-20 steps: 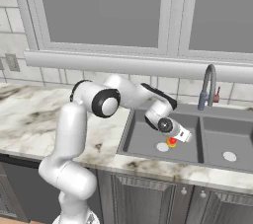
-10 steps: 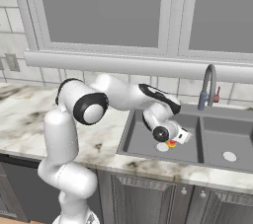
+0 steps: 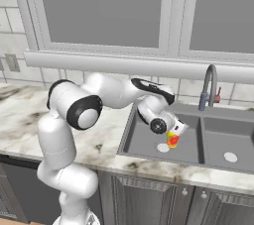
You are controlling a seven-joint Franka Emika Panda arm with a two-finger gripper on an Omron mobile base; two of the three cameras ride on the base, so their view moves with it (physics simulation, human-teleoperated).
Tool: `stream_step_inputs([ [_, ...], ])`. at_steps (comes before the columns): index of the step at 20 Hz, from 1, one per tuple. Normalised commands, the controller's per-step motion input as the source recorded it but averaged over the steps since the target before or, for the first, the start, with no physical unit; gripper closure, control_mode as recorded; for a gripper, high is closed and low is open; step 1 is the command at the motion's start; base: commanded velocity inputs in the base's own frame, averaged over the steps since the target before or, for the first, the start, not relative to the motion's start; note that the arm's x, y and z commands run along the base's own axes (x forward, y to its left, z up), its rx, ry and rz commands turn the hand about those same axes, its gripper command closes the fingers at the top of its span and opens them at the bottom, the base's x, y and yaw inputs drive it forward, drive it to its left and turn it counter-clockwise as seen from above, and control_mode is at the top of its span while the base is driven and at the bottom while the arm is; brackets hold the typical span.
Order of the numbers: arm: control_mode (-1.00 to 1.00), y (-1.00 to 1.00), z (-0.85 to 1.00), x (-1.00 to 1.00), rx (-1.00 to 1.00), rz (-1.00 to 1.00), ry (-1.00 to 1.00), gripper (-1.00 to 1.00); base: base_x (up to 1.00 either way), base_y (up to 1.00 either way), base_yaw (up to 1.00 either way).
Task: Place the cup in the left basin and the mug in the right basin of the sink.
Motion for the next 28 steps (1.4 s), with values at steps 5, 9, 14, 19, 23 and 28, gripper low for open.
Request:
stream_step_inputs([
  [5,-1.0,0.14,0.36,0.27,0.25,0.13,0.15,-1.0,0.0,0.0,0.0],
  [9,-1.0,0.17,0.56,0.03,0.34,0.16,0.19,-1.0,0.0,0.0,0.0],
  [14,-1.0,0.11,0.67,0.0,0.25,0.16,0.17,-1.0,0.0,0.0,0.0],
  [19,-1.0,0.01,0.44,0.03,0.11,0.15,0.16,-1.0,0.0,0.0,0.0],
  [23,-1.0,0.16,0.02,0.12,0.01,0.13,0.2,-1.0,0.0,0.0,0.0],
  [28,-1.0,0.42,-0.13,0.0,-0.07,0.12,0.14,-1.0,0.0,0.0,0.0],
])
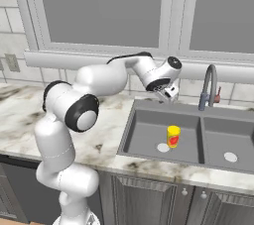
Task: Place the cup in the left basin and the mug in the right basin of the sink.
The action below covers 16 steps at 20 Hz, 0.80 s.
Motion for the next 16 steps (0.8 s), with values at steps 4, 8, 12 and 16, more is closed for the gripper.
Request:
stream_step_inputs([
  [4,-1.0,0.62,-0.27,-0.08,-0.17,0.1,0.05,-1.0,0.0,0.0,0.0],
  [8,-1.0,0.71,-0.26,-0.23,-0.2,0.11,0.0,-1.0,0.0,0.0,0.0],
  [12,-1.0,0.73,-0.22,-0.37,-0.23,0.15,0.0,-1.0,0.0,0.0,0.0],
  [16,-1.0,0.56,-0.03,-0.35,-0.14,0.17,-0.02,-1.0,0.0,0.0,0.0],
])
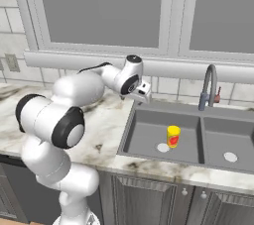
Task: Place the cup in the left basin and the mug in the right basin of the sink.
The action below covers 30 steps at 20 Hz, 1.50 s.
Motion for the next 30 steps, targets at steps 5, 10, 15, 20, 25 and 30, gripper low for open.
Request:
stream_step_inputs([
  [5,-1.0,0.23,0.07,-0.18,-0.03,0.11,-0.01,-1.0,0.0,0.0,0.0],
  [10,-1.0,0.01,0.32,0.0,0.0,0.06,0.0,-1.0,0.0,0.0,0.0],
  [15,-1.0,0.12,0.15,-0.02,0.0,0.05,0.0,-1.0,0.0,0.0,0.0],
  [20,-1.0,0.4,0.0,-0.16,0.0,0.05,0.0,-1.0,0.0,0.0,0.0],
  [25,-1.0,0.45,-0.01,-0.28,-0.02,0.07,0.0,-1.0,0.0,0.0,0.0],
  [30,-1.0,0.34,-0.11,-0.34,-0.03,0.07,0.0,-1.0,0.0,0.0,0.0],
])
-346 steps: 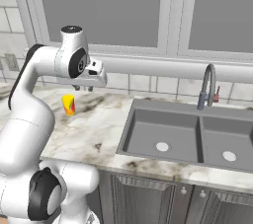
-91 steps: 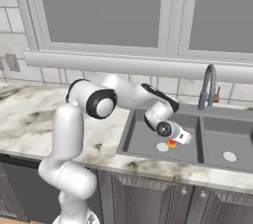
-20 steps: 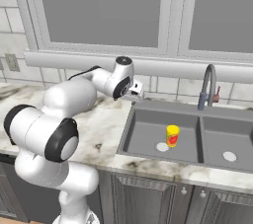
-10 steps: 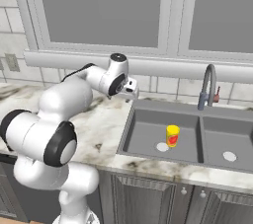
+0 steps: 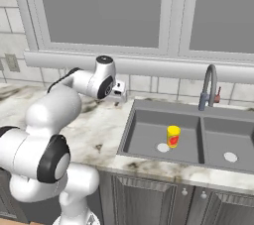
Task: Place the cup in the left basin and the mug in the right basin of the sink.
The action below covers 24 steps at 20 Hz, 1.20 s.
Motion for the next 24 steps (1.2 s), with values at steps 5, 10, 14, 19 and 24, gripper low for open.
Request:
stream_step_inputs([
  [5,-1.0,0.07,-0.22,-0.14,-0.05,0.06,0.0,-1.0,0.0,0.0,0.0],
  [10,-1.0,0.0,-0.29,0.0,-0.05,0.03,0.0,-1.0,0.0,0.0,0.0],
  [14,-1.0,0.0,-0.18,0.0,-0.04,0.04,0.0,-1.0,0.0,0.0,0.0],
  [19,-1.0,0.0,-0.05,0.0,-0.01,0.06,0.0,-1.0,0.0,0.0,0.0],
  [24,1.0,0.0,-0.04,0.0,0.0,0.03,0.0,-1.0,-0.04,0.0,0.03],
])
